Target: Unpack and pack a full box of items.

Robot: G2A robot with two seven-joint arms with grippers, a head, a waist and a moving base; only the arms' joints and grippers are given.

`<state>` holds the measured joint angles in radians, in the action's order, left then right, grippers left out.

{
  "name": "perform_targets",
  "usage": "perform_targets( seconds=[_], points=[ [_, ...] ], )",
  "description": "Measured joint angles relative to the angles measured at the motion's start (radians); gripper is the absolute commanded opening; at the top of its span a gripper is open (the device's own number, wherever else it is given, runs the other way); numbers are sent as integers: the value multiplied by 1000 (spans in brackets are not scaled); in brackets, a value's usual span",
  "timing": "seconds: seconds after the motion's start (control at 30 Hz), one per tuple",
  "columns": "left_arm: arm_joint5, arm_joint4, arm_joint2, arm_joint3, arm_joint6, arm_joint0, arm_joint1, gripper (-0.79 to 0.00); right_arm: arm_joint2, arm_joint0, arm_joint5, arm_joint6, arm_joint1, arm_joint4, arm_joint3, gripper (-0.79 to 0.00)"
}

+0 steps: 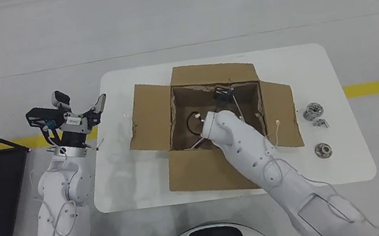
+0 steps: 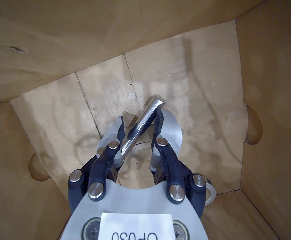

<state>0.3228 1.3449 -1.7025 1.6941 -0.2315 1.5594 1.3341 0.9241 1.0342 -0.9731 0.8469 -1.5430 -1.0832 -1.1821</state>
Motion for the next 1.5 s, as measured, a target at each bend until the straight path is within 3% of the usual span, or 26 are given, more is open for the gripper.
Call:
perform_targets(
  seconds=[0.2, 0.5, 0.53, 0.57, 0.63, 1.17, 1.5],
  points=[
    [0, 0, 0, 0, 0, 0, 0, 0, 63, 55, -7, -28, 14, -4, -112, -785],
    [0, 0, 0, 0, 0, 0, 0, 0, 191, 277, 36, -137, 48, -22, -422, -785],
    [0, 0, 0, 0, 0, 0, 0, 0, 195, 294, 42, -135, 50, -27, -438, -705],
    [0, 0, 0, 0, 0, 0, 0, 0, 195, 302, 46, -132, 51, -32, -444, -563],
    [0, 0, 0, 0, 0, 0, 0, 0, 183, 308, 53, -126, 51, -47, -444, -449],
    [0, 0, 0, 0, 0, 0, 0, 0, 9, 221, 33, -82, 14, -150, -303, -480],
    [0, 0, 0, 0, 0, 0, 0, 0, 2, 142, 6, -55, -10, -138, -210, -437]
  ],
)
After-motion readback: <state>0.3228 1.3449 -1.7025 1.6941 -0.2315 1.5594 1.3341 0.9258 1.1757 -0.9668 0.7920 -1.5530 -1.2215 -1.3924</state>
